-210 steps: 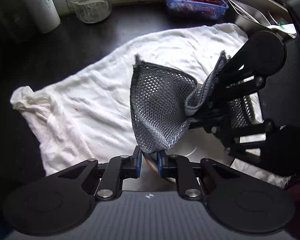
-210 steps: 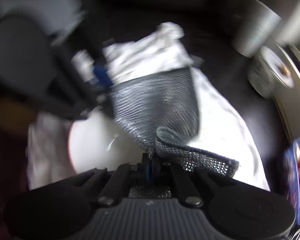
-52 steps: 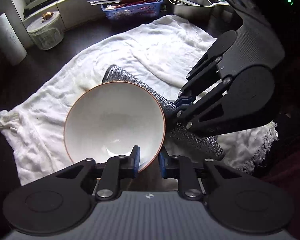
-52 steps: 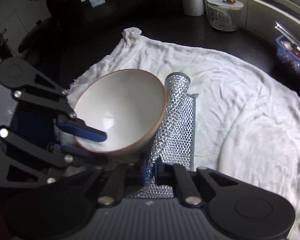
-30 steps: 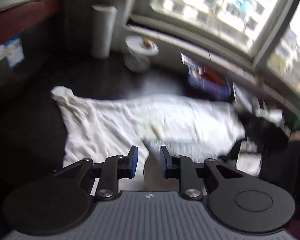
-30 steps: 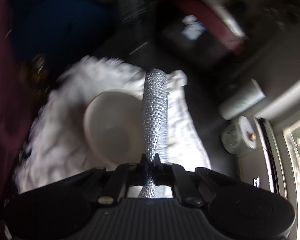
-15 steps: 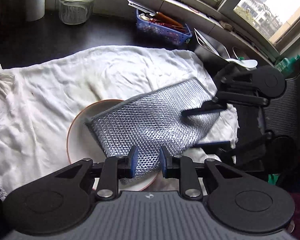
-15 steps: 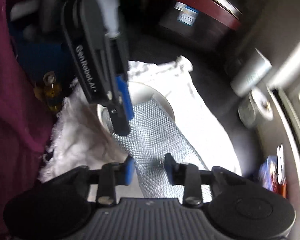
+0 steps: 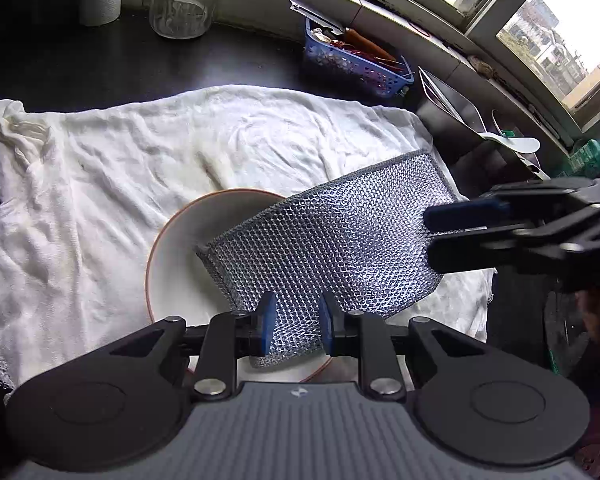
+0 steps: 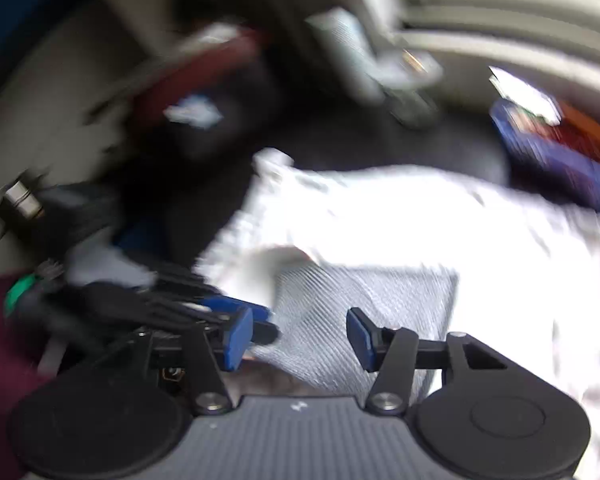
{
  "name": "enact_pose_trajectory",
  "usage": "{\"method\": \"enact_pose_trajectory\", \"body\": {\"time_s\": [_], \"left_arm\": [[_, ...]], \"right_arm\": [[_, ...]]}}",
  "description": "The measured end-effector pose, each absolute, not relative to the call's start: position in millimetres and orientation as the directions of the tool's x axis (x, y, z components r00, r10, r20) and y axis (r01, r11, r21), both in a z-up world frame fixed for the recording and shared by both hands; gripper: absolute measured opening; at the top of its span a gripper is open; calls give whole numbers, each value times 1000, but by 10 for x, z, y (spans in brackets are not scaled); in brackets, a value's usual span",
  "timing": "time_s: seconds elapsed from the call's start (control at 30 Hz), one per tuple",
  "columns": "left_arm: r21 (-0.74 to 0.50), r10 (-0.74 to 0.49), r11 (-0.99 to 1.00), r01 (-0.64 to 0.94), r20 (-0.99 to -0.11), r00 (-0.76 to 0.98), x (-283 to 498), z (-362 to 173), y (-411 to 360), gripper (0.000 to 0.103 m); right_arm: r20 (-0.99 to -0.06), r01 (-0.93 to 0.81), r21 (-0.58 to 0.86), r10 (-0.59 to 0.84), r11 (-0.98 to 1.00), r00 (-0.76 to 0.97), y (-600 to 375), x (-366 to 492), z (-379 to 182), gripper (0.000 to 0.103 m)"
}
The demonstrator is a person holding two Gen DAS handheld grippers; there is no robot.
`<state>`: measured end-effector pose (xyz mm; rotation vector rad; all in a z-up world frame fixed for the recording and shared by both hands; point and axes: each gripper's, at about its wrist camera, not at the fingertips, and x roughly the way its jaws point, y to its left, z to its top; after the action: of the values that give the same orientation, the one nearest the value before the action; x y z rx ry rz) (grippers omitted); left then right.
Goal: Clean bowl
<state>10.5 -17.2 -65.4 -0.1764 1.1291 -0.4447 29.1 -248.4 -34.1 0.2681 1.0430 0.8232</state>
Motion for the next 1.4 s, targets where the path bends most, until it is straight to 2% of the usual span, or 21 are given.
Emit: {"method": "enact_pose_trajectory", "body": {"time_s": [0.27,0.8,0.83,0.9,0.97,1.07,1.17,1.27,1.4], "left_arm": [[-345,-423,899,269,-839,341,66,-692,-141,21],[-371,-457,881,294,-829,323,112,-748,-51,22],[-370,-457,880,297,-829,323,112,-746,-48,22],[-358,-451,881,310,-833,320,108,-731,-43,22],[-342,-440,883,320,-840,318,98,-698,-23,22],[-339,-448,875,345,-837,314,75,-571,53,22],[-338,-456,876,344,-814,361,66,-358,178,22],[-273,-379,919,286,-813,442,171,-251,334,22],[-222,-322,932,286,-870,374,398,-470,392,22]], "right_arm": [[-683,-248,657,701,712,205,-2261,479,-773,56],[-736,-188,624,652,758,183,-1958,633,-1021,56],[-740,-198,616,646,763,186,-1943,628,-1019,55],[-750,-229,597,637,769,182,-1896,634,-1013,45],[-754,-254,587,633,769,174,-1859,649,-1003,19],[-767,-313,555,620,771,164,-1786,660,-959,18],[-812,-481,430,560,765,166,-1613,652,-861,16],[-835,-611,320,520,725,180,-1488,676,-776,12],[-855,-749,168,473,641,213,-1330,624,-662,12]]}}
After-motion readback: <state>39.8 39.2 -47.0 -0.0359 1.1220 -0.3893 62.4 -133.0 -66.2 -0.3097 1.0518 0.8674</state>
